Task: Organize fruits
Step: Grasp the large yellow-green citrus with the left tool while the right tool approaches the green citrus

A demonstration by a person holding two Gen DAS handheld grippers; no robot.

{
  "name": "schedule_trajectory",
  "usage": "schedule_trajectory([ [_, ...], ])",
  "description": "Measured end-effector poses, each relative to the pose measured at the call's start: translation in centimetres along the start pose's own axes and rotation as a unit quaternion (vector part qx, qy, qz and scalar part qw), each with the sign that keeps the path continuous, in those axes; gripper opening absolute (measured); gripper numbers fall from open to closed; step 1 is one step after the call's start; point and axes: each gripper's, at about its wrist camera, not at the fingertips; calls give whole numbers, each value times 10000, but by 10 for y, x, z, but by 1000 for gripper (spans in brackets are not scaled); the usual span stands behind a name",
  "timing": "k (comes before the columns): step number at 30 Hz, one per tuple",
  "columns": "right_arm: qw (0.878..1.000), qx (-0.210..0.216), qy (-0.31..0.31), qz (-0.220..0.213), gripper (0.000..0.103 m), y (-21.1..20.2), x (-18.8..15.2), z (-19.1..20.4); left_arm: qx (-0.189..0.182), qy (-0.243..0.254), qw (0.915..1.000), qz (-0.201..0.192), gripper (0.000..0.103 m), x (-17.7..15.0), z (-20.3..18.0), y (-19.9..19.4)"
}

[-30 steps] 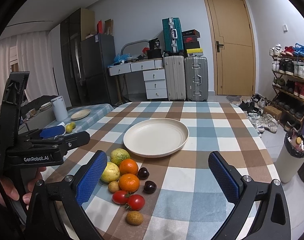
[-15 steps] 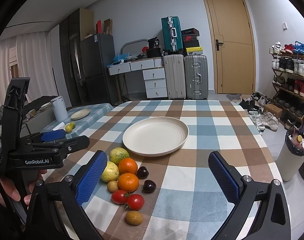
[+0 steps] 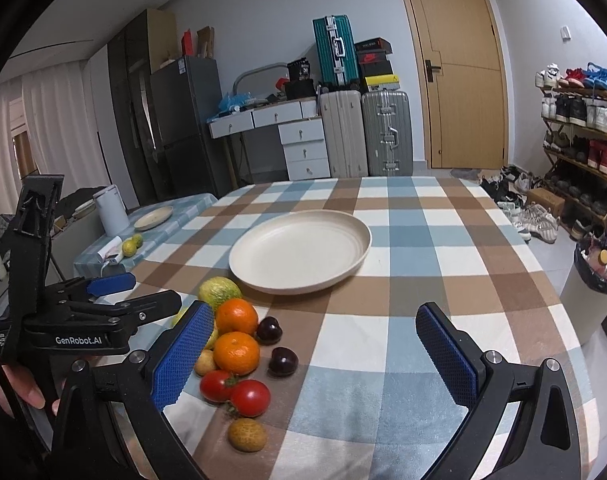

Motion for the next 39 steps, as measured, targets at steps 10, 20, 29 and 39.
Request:
schedule_trajectory([
  [10, 9998, 23, 97, 164, 103, 18, -4, -7, -440, -399, 9972, 453, 84, -3, 17, 30],
  [20, 9997, 44, 60, 249, 103, 26, -3, -6, -1212, -826, 9857, 829, 51, -8, 28, 56],
  [29, 9996, 15, -93, 275, 103, 27, -2, 1, -1462, -922, 9824, 706, 51, -3, 39, 52],
  [39, 9966, 497, -303, 586, 103, 42, 19, 21, -1524, -962, 9833, 266, 51, -1, 64, 20],
])
Point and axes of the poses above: each gripper's, at about its wrist camera, not at the fingertips, and y roughly the way its jaws point, z to its left, x to its top
